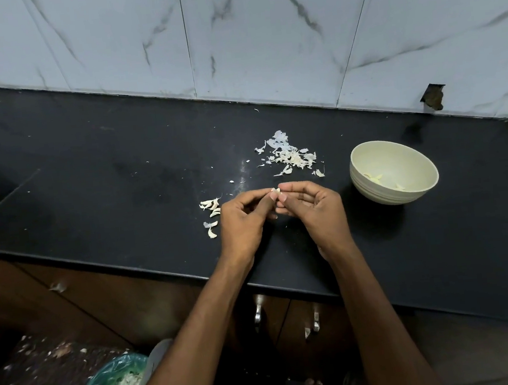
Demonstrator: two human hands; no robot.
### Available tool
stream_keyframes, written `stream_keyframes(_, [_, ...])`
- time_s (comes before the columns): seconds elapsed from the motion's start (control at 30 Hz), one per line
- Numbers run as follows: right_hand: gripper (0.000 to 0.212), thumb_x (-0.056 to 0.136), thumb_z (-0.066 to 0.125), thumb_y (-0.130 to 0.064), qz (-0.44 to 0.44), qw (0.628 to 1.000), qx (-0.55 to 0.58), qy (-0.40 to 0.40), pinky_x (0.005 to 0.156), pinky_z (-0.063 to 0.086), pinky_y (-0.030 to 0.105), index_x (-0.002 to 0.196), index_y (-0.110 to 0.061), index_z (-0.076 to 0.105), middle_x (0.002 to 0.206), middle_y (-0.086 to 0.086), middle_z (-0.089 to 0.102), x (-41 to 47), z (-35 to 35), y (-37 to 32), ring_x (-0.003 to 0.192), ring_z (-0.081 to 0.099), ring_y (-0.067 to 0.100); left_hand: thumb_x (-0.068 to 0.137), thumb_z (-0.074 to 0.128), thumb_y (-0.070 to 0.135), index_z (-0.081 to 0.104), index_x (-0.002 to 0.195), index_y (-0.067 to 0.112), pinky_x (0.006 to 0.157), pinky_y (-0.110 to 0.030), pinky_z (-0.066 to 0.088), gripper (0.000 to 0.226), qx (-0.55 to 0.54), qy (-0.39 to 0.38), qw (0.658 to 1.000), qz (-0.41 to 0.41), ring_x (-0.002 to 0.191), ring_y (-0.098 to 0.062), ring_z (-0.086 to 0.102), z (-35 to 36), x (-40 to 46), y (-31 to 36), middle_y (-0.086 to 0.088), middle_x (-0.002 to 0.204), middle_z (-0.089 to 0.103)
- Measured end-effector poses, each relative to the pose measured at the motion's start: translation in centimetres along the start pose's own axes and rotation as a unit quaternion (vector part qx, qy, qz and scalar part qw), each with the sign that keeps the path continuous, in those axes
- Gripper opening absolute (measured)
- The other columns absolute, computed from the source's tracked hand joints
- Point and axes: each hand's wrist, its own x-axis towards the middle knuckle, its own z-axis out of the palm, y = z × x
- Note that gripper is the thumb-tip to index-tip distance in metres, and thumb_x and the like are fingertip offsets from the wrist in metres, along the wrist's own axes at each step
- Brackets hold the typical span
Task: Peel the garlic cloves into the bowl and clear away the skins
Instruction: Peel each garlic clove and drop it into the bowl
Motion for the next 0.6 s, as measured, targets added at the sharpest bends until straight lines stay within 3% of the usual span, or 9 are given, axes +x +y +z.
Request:
stream_keyframes(0.13, [0.017, 0.093, 0.073, 0.002, -0.012, 1.0, -0.015, -0.001, 0.081, 0.063, 0.031, 0.11, 0.001, 0.075, 0.096, 0.013, 0.08, -0.22, -0.02, 0.13, 0.086, 0.078, 0.025, 0.091, 0.077, 0.009, 0.082, 0.095, 0.005, 0.085, -0.061, 0.058, 0.007, 0.004, -0.003, 1.0, 0.011, 0.085, -0.032, 0.072, -0.15, 0.12, -0.17, -0.01, 0.092, 0.078])
stream_keyframes(0.33, [0.018, 0.092, 0.075, 0.001, -0.034, 0.999, -0.032, -0.01, 0.08, 0.062, 0.029, 0.11, 0.003, 0.077, 0.096, 0.013, 0.08, -0.47, -0.09, 0.1, 0.086, 0.078, 0.024, 0.088, 0.079, 0.003, 0.082, 0.092, 0.003, 0.085, -0.058, 0.059, 0.005, 0.008, -0.006, 1.0, 0.019, 0.083, -0.026, 0.069, -0.27, -0.01, 0.06, -0.015, 0.096, 0.071])
stream_keyframes(0.6, [0.017, 0.091, 0.074, 0.005, -0.041, 0.998, -0.039, -0.021, 0.076, 0.06, 0.023, 0.104, -0.004, 0.079, 0.092, 0.01, 0.081, -0.75, 0.05, -0.22, 0.082, 0.077, 0.018, 0.086, 0.079, 0.004, 0.085, 0.088, 0.019, 0.092, -0.064, 0.056, 0.017, 0.043, -0.014, 0.998, 0.034, 0.092, -0.031, 0.068, -0.54, 0.12, -0.22, 0.003, 0.084, 0.072])
